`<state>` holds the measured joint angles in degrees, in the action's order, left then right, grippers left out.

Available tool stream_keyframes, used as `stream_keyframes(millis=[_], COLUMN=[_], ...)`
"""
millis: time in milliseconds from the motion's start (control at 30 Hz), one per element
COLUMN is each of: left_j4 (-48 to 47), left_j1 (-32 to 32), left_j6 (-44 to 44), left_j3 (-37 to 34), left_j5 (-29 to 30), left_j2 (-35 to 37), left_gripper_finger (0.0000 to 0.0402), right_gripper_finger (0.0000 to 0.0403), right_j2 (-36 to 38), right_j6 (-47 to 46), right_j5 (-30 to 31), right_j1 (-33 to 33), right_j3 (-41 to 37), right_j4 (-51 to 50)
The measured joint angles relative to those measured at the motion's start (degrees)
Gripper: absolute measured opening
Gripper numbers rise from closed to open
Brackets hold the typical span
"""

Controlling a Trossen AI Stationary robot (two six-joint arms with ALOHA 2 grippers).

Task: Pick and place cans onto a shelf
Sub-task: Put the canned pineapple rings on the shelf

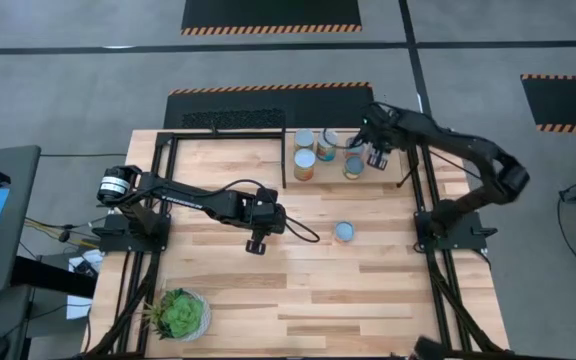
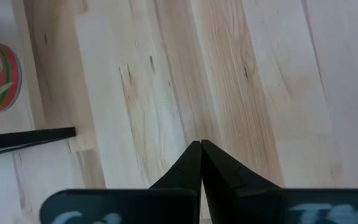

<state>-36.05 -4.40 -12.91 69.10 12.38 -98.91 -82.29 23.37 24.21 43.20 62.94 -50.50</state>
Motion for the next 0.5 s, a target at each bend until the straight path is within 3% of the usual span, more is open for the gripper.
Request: stream_keyframes(millis=[167,300,500], left_j4=[-0.02,-0.07,-0.19], left_j1=[0.01,0.01,0.01], left_j6=[0.2,0.25,0.27], left_j3=[-0.01,-0.02,-0.02], left_j5=[0.01,0.02,0.02], left_j2=[0.0,0.0,0.0], left_gripper_finger=[0.0,0.0,0.0], right_gripper_finger=[0.0052,0.0052,0.0052], right_j2=[7.95,13.06,14.72], right_j6=[-11.67,-19.49,-26.14], right_j5=[-9.62,-20.35,-22.42], right_j1=[-9.9,-18.67,-32.48], right_j3=[0.0,-1.33,-5.93], right_j4=[-8.84,-9.03,-6.19])
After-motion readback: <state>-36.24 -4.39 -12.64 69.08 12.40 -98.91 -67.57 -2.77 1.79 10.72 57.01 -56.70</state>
